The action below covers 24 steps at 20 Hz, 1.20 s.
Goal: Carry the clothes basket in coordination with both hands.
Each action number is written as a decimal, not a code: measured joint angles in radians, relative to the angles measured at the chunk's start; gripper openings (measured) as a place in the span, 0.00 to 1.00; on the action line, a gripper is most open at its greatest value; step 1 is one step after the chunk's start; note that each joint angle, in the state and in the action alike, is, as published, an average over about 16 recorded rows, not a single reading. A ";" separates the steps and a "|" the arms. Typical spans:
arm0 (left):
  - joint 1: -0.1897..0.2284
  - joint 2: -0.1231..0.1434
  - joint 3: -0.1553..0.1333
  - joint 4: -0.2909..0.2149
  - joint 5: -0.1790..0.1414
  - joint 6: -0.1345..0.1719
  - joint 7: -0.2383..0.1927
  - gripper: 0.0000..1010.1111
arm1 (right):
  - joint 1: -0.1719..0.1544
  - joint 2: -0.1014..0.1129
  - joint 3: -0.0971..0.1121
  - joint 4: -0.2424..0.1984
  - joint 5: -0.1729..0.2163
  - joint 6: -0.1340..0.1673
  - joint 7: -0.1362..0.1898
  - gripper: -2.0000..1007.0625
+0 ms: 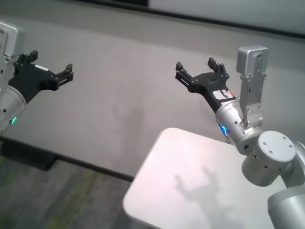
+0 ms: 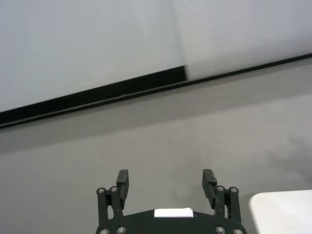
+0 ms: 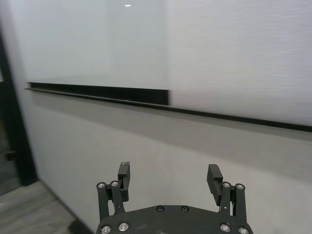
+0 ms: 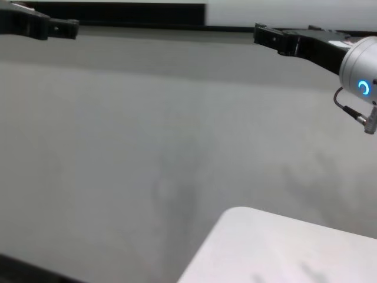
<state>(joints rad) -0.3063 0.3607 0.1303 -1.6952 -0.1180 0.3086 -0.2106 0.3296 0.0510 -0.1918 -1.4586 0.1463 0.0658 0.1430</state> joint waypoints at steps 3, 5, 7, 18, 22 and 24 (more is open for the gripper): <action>0.000 0.000 0.000 0.000 0.000 0.000 0.000 0.99 | 0.000 0.000 0.000 0.000 0.000 0.000 0.000 1.00; 0.000 0.000 0.000 0.000 0.000 0.000 0.000 0.99 | 0.000 0.000 0.000 0.000 0.000 0.000 0.000 1.00; 0.000 0.000 0.000 0.000 0.000 0.000 0.000 0.99 | 0.000 0.000 0.000 0.000 0.000 0.000 0.000 1.00; 0.000 0.000 0.000 0.000 0.000 0.000 0.000 0.99 | 0.000 0.000 0.000 0.000 0.000 0.000 0.000 1.00; 0.000 0.000 0.000 0.000 0.000 0.000 0.000 0.99 | 0.000 0.000 0.000 0.000 0.000 0.000 0.000 1.00; 0.000 0.000 0.000 0.000 0.000 0.000 0.000 0.99 | 0.000 0.000 0.000 0.000 0.000 0.000 0.000 1.00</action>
<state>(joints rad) -0.3063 0.3607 0.1303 -1.6952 -0.1180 0.3086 -0.2107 0.3297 0.0510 -0.1918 -1.4586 0.1463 0.0658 0.1430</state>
